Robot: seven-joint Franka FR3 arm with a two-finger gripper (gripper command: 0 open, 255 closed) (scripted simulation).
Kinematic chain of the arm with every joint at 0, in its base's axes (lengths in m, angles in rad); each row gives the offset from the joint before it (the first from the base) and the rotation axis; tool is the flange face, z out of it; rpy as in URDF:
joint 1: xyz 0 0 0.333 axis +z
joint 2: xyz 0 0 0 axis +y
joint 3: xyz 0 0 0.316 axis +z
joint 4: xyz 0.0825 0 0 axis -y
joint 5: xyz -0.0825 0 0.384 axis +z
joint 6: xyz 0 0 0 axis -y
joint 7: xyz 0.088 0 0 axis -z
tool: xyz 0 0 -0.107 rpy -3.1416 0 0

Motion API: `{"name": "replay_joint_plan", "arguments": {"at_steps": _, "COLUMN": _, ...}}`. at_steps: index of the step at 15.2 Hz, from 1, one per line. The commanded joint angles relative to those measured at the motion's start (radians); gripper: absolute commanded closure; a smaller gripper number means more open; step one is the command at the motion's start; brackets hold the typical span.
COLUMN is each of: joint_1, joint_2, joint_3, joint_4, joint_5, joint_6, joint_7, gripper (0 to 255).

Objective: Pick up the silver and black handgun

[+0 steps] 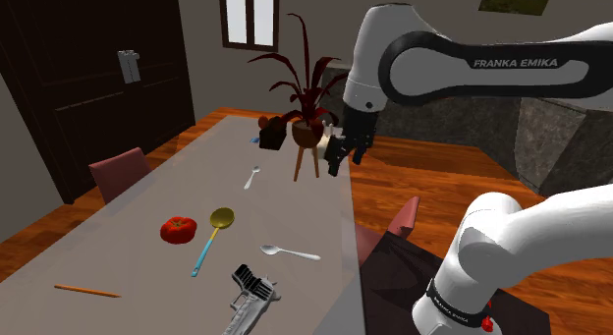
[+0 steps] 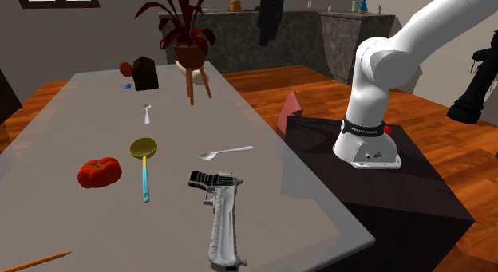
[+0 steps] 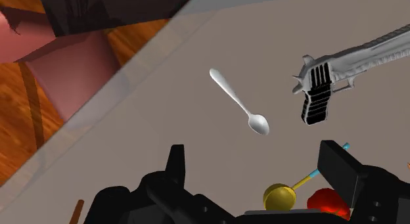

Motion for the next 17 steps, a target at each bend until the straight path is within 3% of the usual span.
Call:
{"name": "replay_joint_plan", "arguments": {"at_steps": 1, "joint_1": -0.003, "joint_2": 0.005, "joint_3": 0.052, "joint_4": -0.032, "joint_5": 0.029, "joint_6": 0.033, "joint_7": 0.088, "gripper": 0}}
{"name": "replay_joint_plan", "arguments": {"at_steps": 10, "joint_1": -0.021, "joint_2": 0.146, "joint_3": 0.32, "joint_4": -0.102, "joint_5": 0.158, "joint_6": 0.221, "joint_7": 0.484, "gripper": 0}}
{"name": "replay_joint_plan", "arguments": {"at_steps": 17, "joint_1": -0.115, "joint_2": 0.387, "joint_3": 0.562, "joint_4": -0.053, "joint_5": 0.17, "joint_6": 0.397, "joint_7": 0.82, "gripper": 0}}
